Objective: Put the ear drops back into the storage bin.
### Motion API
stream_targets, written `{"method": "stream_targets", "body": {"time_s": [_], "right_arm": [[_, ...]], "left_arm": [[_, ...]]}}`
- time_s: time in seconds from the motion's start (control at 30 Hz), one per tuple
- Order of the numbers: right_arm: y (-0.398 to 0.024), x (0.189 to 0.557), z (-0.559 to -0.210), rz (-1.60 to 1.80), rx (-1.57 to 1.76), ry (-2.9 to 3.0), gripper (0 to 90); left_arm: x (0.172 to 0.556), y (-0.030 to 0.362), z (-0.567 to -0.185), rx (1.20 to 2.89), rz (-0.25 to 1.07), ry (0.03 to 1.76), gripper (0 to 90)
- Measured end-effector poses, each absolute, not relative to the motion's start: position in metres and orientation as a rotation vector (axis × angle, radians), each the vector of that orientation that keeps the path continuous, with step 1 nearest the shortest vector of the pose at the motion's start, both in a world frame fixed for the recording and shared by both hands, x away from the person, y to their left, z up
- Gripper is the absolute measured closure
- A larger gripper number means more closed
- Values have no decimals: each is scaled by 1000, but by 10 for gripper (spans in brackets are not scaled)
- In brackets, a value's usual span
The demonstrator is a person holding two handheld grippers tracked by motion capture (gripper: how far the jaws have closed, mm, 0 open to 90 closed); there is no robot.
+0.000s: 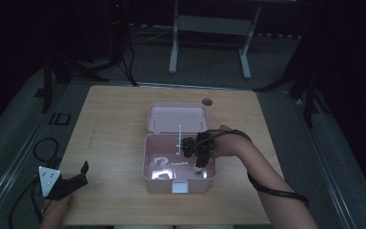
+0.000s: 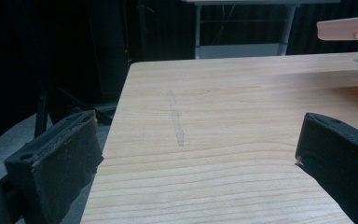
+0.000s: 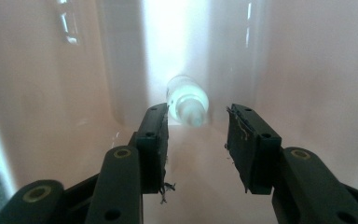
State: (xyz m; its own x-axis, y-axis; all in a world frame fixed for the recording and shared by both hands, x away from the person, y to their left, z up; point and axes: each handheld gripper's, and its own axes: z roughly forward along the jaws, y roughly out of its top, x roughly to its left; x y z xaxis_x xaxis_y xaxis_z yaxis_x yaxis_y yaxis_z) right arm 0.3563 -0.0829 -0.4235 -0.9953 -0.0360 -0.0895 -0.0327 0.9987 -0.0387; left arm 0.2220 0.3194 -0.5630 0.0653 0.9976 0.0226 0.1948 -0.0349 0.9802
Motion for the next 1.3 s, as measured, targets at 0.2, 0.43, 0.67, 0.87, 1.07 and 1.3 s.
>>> {"method": "stream_targets", "body": {"time_s": [0.2, 0.43, 0.67, 0.87, 1.07, 1.3], "right_arm": [[-93, 353, -405, 41, -50, 3053, 581], [-109, 354, -384, 128, -6, 3021, 531], [-133, 356, -365, 190, 73, 2981, 523], [-153, 358, -361, 219, 144, 2951, 473], [-174, 365, -366, 272, 278, 2932, 316], [-201, 371, -384, 362, 409, 2893, 141]], "left_arm": [[222, 319, -563, 1403, 1083, 1292, 3], [222, 319, -563, 1403, 1084, 1293, 3], [222, 319, -563, 1404, 1085, 1293, 3], [222, 319, -563, 1403, 1084, 1295, 3], [222, 319, -563, 1404, 1083, 1297, 3], [222, 319, -563, 1404, 1084, 1296, 3]]}}
